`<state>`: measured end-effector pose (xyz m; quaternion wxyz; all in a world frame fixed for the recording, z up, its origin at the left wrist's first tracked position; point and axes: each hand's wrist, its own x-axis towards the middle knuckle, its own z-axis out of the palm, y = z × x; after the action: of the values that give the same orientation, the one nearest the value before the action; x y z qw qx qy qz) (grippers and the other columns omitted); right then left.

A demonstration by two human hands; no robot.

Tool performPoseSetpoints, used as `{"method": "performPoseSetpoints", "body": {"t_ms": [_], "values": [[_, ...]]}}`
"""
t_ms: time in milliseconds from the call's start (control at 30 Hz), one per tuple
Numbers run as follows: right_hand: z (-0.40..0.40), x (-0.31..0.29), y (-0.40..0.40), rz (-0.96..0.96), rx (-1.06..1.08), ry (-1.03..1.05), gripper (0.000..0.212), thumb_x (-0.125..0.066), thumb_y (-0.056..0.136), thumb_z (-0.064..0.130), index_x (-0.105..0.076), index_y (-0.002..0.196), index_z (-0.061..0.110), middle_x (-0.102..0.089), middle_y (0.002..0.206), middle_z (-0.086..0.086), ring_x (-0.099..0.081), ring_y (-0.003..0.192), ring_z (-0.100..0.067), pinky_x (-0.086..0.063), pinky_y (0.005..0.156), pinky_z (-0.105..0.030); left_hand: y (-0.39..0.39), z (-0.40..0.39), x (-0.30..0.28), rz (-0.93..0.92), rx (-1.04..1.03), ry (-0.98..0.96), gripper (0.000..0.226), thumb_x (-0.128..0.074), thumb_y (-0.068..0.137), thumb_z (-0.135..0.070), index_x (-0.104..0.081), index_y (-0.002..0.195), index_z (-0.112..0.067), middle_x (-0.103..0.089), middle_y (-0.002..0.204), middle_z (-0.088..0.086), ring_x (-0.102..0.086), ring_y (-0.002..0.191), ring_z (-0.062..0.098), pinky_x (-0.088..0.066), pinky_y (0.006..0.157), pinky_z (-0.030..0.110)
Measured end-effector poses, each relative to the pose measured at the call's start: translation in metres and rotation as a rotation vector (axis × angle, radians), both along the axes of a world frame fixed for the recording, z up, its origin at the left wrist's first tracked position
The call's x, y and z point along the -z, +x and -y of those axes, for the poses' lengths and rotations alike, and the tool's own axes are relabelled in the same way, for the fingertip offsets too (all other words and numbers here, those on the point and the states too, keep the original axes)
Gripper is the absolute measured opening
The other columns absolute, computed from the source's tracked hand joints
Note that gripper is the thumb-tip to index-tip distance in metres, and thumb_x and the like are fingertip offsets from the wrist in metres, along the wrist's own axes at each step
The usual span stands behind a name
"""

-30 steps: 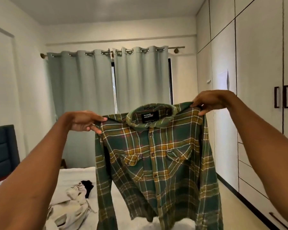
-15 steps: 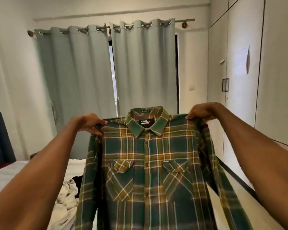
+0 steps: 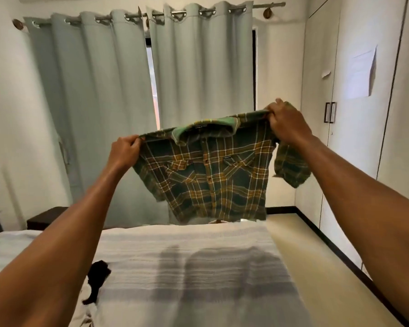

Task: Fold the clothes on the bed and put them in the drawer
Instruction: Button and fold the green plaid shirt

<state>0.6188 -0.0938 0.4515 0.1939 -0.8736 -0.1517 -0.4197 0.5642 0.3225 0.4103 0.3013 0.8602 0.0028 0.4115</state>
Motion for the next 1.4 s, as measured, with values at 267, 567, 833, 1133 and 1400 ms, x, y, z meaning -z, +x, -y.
{"method": "performPoseSetpoints", "body": {"t_ms": [267,567,833,1133,1400], "values": [[0.005,0.082,-0.095,-0.156,0.058,-0.053,0.033,-0.039,0.106,0.023,-0.057,0.132,0.015,-0.040,0.153,-0.019,-0.039,0.140,-0.035,-0.038,0.110,-0.053,-0.086,-0.005,0.084,-0.105,0.061,0.000,0.028,-0.051,0.101,-0.019,-0.074,0.112,-0.008,-0.071,0.105,0.015,-0.063,0.097,0.032,-0.041,0.079,0.029],[0.022,0.326,-0.288,-0.547,0.094,-0.066,0.033,-0.045,0.104,0.030,-0.059,0.133,0.024,-0.041,0.152,-0.020,-0.043,0.137,-0.038,-0.038,0.110,-0.046,-0.286,-0.007,0.318,-0.533,0.173,0.010,0.025,-0.052,0.097,-0.013,-0.073,0.086,-0.002,-0.069,0.093,0.019,-0.064,0.090,0.033,-0.042,0.075,0.032],[0.032,0.523,-0.457,-0.798,0.116,-0.040,0.033,-0.039,0.106,0.031,-0.057,0.133,0.026,-0.039,0.155,-0.018,-0.043,0.139,-0.035,-0.042,0.109,-0.044,-0.425,-0.005,0.481,-0.745,0.273,0.125,0.019,-0.057,0.099,-0.018,-0.075,0.100,-0.014,-0.071,0.109,0.007,-0.064,0.101,0.027,-0.045,0.082,0.028],[0.028,0.579,-0.556,-0.783,0.043,0.030,0.037,-0.039,0.107,0.034,-0.049,0.143,0.036,-0.032,0.161,-0.005,-0.021,0.151,-0.031,-0.034,0.115,-0.047,-0.496,-0.004,0.542,-0.830,0.086,0.467,0.072,-0.005,0.091,-0.051,-0.061,0.128,-0.026,-0.057,0.140,0.001,-0.049,0.127,0.033,-0.032,0.106,0.043],[0.024,0.593,-0.571,-0.875,0.197,-0.245,0.044,-0.035,0.105,0.042,-0.041,0.149,0.041,-0.035,0.160,0.009,-0.016,0.153,-0.027,-0.014,0.122,-0.047,-0.513,0.015,0.541,-0.947,0.021,0.753,0.052,-0.028,0.101,-0.048,-0.036,0.150,-0.032,-0.025,0.162,0.003,-0.011,0.152,0.032,-0.001,0.122,0.051]]}}
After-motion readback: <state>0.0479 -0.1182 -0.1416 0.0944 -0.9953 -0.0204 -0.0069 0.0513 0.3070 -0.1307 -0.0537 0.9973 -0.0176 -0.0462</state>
